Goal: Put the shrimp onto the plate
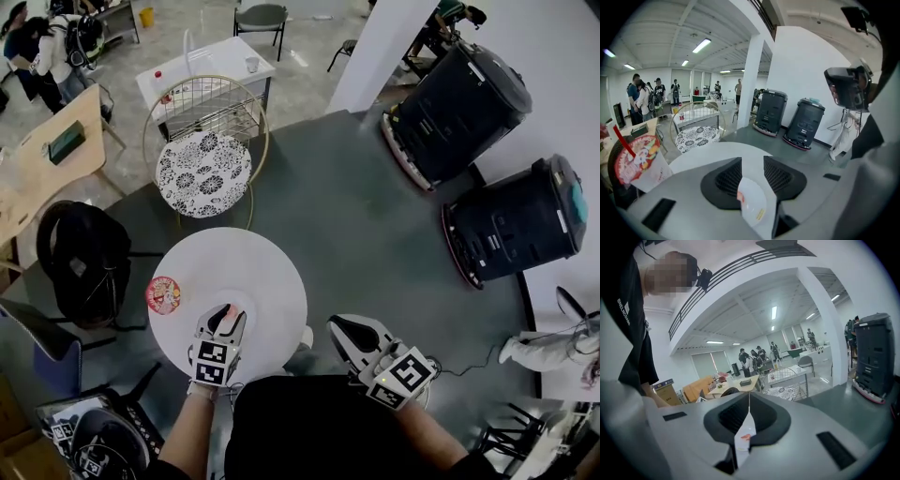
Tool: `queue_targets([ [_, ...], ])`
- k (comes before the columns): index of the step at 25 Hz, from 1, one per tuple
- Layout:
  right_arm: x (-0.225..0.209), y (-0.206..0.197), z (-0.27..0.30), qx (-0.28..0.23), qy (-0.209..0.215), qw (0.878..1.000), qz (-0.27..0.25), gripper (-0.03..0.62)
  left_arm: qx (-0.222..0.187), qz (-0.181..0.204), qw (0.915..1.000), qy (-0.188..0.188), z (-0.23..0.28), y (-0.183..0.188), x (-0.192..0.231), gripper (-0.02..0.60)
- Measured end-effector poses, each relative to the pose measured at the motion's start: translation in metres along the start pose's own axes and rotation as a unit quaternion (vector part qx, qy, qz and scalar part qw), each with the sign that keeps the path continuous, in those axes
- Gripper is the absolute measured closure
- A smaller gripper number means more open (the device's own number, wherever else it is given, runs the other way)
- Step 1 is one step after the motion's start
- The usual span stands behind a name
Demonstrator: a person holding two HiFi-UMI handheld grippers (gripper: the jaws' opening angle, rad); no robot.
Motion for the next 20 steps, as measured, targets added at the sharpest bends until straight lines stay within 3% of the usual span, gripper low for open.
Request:
queue_targets([
  [11,0.001,0.006,0.017,-0.026,0.067,0.997,-0.007,0.577,-0.131,-0.017,0.991,-0.022,-0.069,0.058,-0.053,0.479],
  [20,0.01,0.013,0.035,-0.053,0.131,0.99,-0.012,0.577,-0.214,-0.027,0.9765,-0.001,-0.118,0.072,-0.084,0.575],
])
Point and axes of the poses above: the fingertips, and each gripper's own axes: z forward along the fingers, x to its left, y out of its top, the point moved 10 cm from there along -z, backward along the fingers, and after that the axes turned 15 degrees about -z, right-handed, at the moved point
